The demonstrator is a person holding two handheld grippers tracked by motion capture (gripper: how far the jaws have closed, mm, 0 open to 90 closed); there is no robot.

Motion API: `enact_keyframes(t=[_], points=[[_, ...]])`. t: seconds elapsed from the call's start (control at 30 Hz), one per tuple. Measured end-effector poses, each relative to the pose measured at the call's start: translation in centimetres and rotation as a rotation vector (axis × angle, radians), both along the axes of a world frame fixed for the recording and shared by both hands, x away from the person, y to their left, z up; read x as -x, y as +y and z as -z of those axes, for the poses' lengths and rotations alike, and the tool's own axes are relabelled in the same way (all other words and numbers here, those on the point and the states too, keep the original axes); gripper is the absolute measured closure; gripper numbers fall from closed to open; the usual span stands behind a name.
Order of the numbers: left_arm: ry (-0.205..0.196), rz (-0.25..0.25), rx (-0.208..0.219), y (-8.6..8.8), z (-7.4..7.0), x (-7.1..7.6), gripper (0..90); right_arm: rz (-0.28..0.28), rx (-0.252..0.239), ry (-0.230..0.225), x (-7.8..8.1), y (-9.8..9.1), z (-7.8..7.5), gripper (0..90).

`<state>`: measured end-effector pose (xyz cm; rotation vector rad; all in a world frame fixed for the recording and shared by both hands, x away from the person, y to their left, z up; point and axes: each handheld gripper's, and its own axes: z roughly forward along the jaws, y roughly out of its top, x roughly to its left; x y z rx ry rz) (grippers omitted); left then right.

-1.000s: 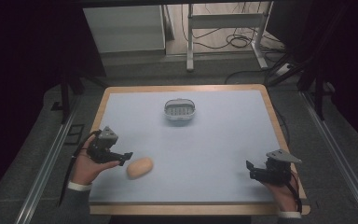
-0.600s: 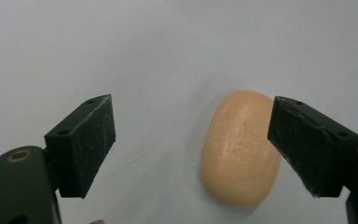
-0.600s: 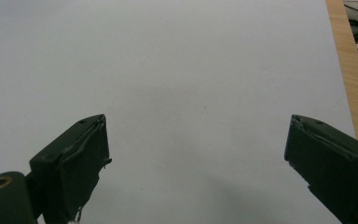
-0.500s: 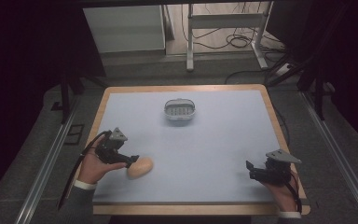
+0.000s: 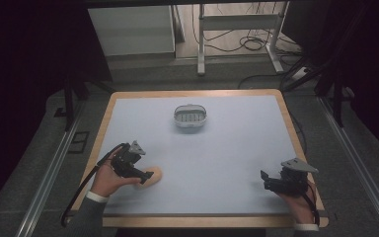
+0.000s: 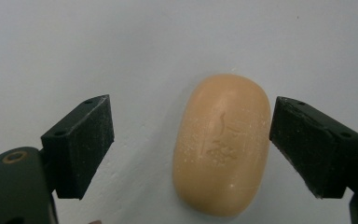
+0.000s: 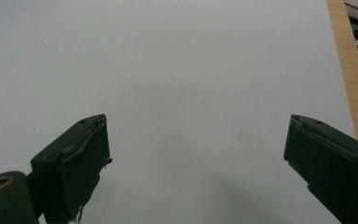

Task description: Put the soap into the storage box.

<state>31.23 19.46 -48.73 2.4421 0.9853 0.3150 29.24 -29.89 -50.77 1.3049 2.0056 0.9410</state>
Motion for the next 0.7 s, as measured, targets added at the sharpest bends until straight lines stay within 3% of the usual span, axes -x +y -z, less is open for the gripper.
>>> enact_keyframes(t=[0.17, 0.7], points=[[0.036, 0.02, -0.008, -0.4, 0.7, 0.1, 13.9, -0.002, 0.002, 0.004, 0.0, 0.0, 0.1, 6.7], [0.098, 0.059, -0.047, -1.1, 2.2, 0.3, 17.6, 0.003, 0.013, 0.012, -0.1, 0.1, 0.3, 6.7]])
